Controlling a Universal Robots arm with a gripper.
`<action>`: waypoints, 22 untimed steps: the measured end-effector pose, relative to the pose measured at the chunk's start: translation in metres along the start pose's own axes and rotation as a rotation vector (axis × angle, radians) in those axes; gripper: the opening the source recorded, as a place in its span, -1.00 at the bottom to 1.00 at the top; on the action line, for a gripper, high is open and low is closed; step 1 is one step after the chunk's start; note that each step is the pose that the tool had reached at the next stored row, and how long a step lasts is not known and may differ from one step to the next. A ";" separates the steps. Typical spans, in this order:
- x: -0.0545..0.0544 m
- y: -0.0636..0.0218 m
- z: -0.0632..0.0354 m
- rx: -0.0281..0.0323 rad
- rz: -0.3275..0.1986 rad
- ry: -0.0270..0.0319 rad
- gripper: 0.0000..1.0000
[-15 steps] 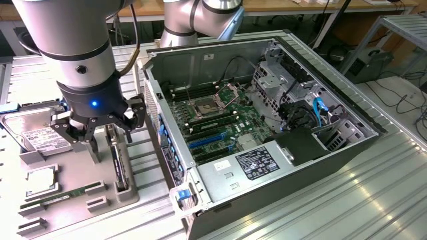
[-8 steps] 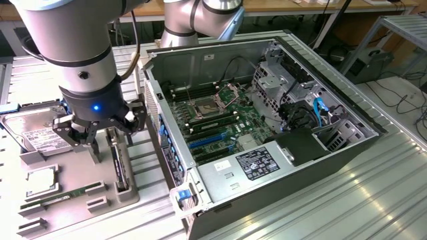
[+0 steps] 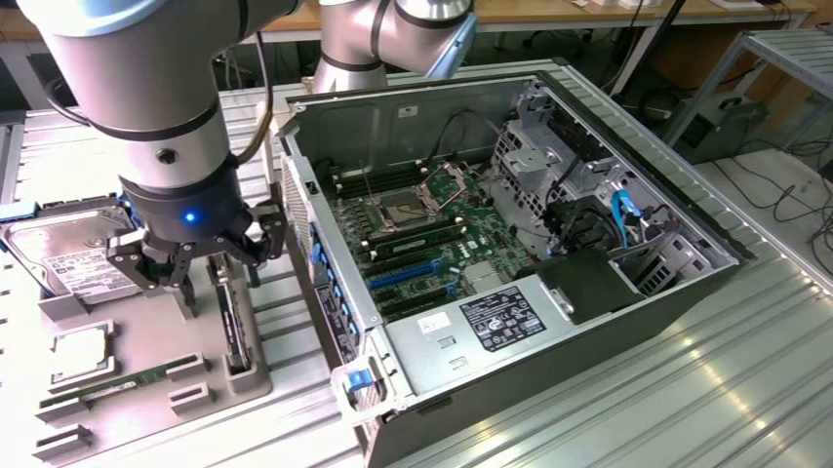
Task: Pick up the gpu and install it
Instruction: 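Pick up the gpu and move the gpu toward the slot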
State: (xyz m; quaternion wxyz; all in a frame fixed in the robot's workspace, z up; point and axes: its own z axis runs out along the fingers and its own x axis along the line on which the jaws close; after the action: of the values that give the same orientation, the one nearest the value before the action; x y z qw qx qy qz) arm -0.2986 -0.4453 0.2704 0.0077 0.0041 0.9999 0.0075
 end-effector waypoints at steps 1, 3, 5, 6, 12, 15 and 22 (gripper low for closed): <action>0.000 0.0000 0.0009 0.0000 0.000 -0.0001 0.33; 0.000 0.0000 0.0025 0.0002 0.000 0.0000 0.33; 0.000 -0.0001 0.0042 0.0005 0.000 0.0000 0.33; 0.000 -0.0001 0.0055 0.0008 0.000 0.0000 0.33; 0.000 -0.0002 0.0113 0.0025 0.000 -0.0001 0.33; 0.000 -0.0002 0.0141 0.0033 0.000 0.0000 0.33; 0.000 -0.0003 0.0204 0.0249 0.000 -0.0001 0.33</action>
State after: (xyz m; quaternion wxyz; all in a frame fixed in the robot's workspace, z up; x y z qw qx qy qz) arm -0.2986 -0.4453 0.2500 0.0077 0.0040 1.0000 -0.0050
